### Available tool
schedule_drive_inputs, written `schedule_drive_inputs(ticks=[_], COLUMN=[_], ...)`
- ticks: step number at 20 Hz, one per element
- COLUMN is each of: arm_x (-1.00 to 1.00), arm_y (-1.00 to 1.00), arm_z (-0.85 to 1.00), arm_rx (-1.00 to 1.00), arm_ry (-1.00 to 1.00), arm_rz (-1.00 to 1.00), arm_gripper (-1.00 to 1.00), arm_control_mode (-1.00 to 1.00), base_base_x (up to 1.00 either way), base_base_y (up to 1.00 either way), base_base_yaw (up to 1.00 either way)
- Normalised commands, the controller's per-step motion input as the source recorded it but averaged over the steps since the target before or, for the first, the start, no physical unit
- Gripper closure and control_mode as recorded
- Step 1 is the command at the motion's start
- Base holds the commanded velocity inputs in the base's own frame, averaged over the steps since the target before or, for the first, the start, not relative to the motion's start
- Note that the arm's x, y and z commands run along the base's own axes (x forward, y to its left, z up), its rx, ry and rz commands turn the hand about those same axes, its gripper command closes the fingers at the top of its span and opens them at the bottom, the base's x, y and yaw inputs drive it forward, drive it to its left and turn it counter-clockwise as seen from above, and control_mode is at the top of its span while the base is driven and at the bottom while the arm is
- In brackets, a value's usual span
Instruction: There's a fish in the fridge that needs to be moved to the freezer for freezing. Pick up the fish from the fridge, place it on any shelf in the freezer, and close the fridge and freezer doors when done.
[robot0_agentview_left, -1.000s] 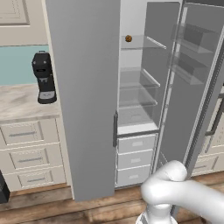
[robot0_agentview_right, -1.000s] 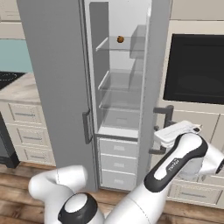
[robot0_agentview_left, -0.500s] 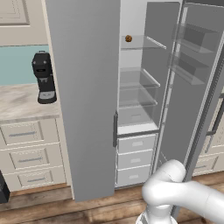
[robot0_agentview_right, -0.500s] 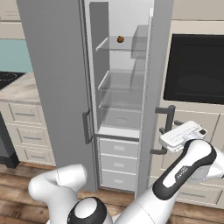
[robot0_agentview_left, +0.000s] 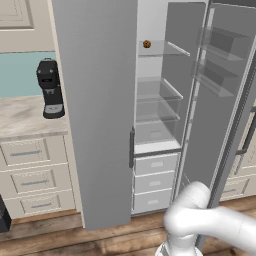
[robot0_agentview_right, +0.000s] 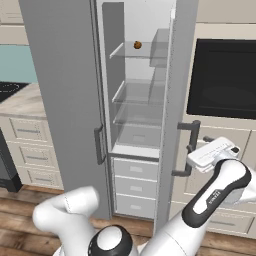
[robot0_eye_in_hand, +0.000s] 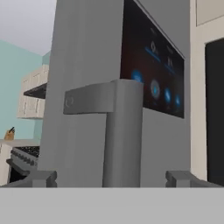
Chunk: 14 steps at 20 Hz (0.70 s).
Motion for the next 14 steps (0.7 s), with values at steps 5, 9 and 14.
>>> schedule_drive_inputs(ticks=[5,9,14], arm_x=[0.31,0.09,0.00], arm_y=[-0.11,-0.05,0.05], arm_z=[-0.09,0.00,0.00], arm_rx=[0.00,0.00,0.00], arm_ry=[0.00,0.00,0.04], arm_rz=[0.04,0.05,0.09], arm_gripper=[-1.00,-1.00,-1.00], arm_control_mode=[-1.00,-1.00,-1.00], base_base_x=[0.00,0.00,0.00], base_base_y=[0.00,0.00,0.00], base_base_yaw=[0.00,0.00,0.00])
